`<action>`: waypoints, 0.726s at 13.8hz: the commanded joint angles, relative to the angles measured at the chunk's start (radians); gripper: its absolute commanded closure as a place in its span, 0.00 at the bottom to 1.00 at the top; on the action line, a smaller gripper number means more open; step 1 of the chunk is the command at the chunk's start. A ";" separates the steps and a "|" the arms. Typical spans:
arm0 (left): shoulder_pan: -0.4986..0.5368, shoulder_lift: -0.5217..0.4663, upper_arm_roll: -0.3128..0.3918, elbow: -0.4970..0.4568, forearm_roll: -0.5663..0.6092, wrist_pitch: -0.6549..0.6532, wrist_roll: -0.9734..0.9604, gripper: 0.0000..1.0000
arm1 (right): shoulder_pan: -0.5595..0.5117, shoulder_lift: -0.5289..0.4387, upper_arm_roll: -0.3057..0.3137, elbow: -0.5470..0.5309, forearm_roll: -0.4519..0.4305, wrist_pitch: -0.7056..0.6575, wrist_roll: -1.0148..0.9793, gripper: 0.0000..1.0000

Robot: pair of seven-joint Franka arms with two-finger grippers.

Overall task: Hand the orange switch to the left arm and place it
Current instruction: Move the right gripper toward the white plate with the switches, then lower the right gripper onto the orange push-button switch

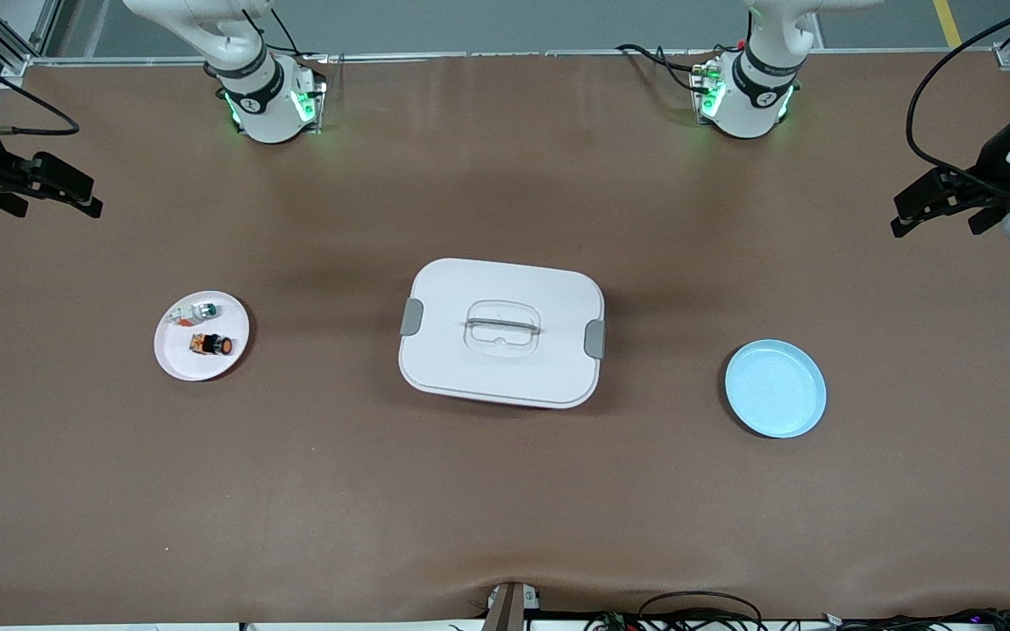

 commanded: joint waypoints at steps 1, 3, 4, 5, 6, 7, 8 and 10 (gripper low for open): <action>0.001 0.014 0.001 0.030 0.012 -0.026 0.009 0.00 | -0.011 0.062 -0.001 0.012 0.017 -0.010 -0.003 0.00; 0.001 0.014 0.001 0.030 0.012 -0.026 0.009 0.00 | -0.003 0.109 -0.001 0.026 0.005 -0.024 -0.011 0.00; 0.001 0.014 0.001 0.030 0.012 -0.026 0.009 0.00 | -0.006 0.128 -0.001 0.025 0.005 -0.014 -0.012 0.00; 0.001 0.013 0.001 0.030 0.012 -0.026 0.009 0.00 | -0.014 0.178 -0.001 0.032 0.003 -0.015 -0.009 0.00; 0.001 0.014 0.001 0.030 0.012 -0.026 0.009 0.00 | -0.023 0.224 -0.002 0.038 0.012 -0.023 -0.008 0.00; 0.001 0.014 0.001 0.030 0.012 -0.026 0.009 0.00 | -0.049 0.232 -0.002 0.043 0.018 -0.023 -0.008 0.00; 0.001 0.014 0.001 0.030 0.012 -0.026 0.009 0.00 | -0.057 0.240 -0.001 0.046 0.018 -0.024 -0.009 0.00; 0.001 0.014 0.001 0.030 0.012 -0.026 0.010 0.00 | -0.055 0.254 -0.001 0.046 0.006 -0.023 -0.011 0.00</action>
